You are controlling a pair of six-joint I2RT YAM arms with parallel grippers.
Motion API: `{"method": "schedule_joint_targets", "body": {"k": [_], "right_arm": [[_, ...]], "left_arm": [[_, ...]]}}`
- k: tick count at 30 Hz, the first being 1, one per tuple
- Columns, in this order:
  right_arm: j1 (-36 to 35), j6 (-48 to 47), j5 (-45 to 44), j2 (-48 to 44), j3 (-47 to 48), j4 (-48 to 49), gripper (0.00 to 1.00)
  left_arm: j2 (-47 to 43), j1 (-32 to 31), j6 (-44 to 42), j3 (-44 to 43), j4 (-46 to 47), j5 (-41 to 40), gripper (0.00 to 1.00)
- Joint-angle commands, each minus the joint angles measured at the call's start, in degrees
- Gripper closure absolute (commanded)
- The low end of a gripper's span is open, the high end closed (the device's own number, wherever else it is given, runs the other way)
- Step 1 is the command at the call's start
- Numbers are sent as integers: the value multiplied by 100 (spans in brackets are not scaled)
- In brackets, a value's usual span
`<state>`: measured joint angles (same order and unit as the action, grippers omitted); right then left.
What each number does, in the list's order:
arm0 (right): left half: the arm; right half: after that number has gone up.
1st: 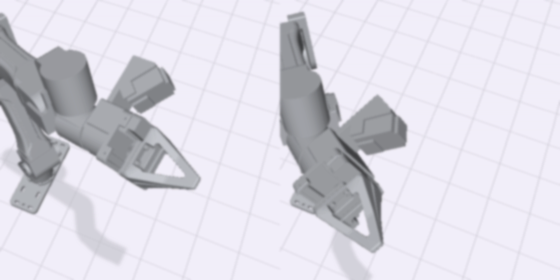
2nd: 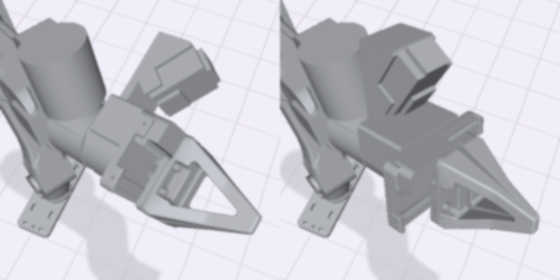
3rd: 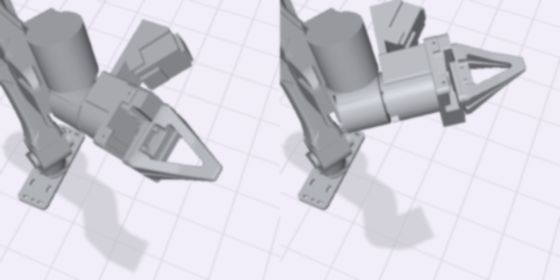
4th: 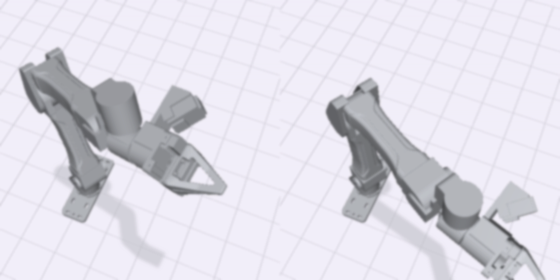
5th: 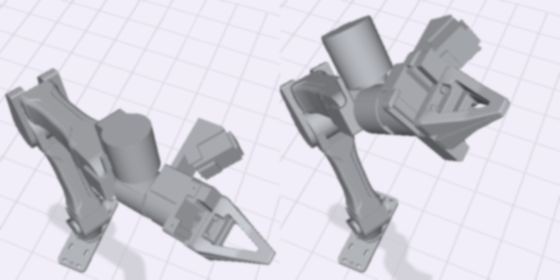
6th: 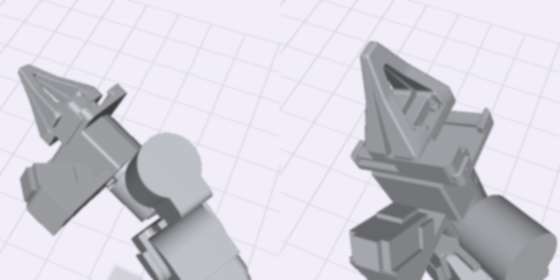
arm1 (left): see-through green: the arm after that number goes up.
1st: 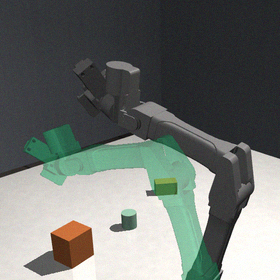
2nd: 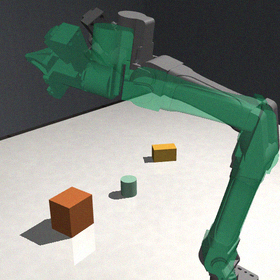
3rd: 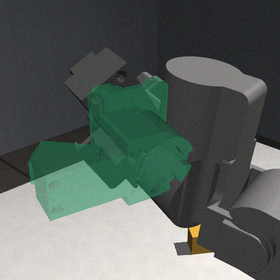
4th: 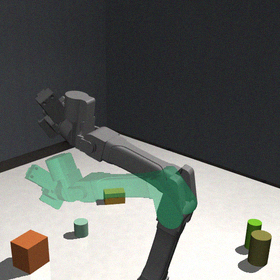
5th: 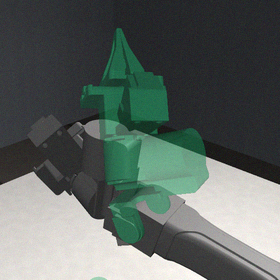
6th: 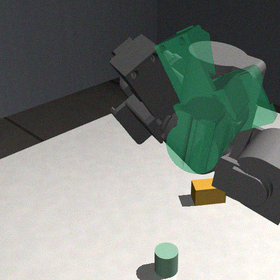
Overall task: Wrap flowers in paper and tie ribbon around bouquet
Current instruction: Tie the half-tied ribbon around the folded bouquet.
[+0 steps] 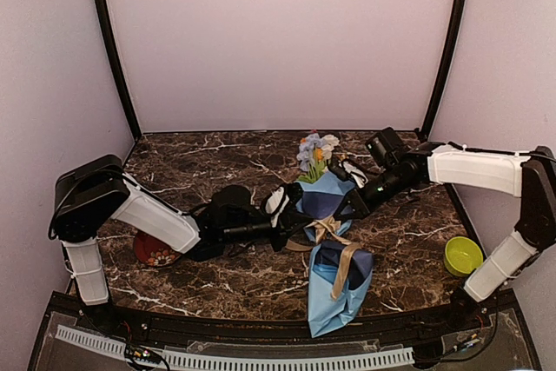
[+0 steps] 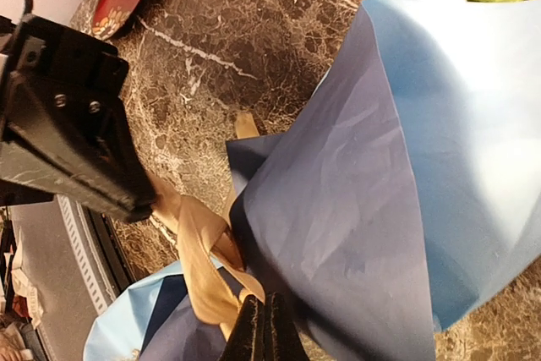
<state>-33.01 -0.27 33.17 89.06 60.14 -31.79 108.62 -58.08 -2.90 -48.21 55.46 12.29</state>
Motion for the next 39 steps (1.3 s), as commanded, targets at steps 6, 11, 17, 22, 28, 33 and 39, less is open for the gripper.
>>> {"method": "schedule_joint_targets", "body": {"k": [6,11,17,22,28,33,39], "right_arm": [[150,464,-236,-690,-577,97,100],[471,748,-466,-927,-1061,48,100],[985,1093,-405,-1210,-1516,173,100],[1314,1469,-381,-1075,-1812,253,100],[1557,1690,-430,-853,-2166,569,100],[1662,1824,-613,-662,-2315,823,100],[1834,1834,-591,-512,-2484,1027,100]], "left_arm": [[-333,34,204,173,-534,-124,100],[-349,101,355,252,-807,-96,100],[-361,160,395,373,-1028,-109,100],[-341,297,492,492,-1203,-374,100],[-352,458,461,514,-1597,-520,100],[-350,551,449,547,-1841,-595,100],[-306,705,489,684,-1900,-571,100]]}}
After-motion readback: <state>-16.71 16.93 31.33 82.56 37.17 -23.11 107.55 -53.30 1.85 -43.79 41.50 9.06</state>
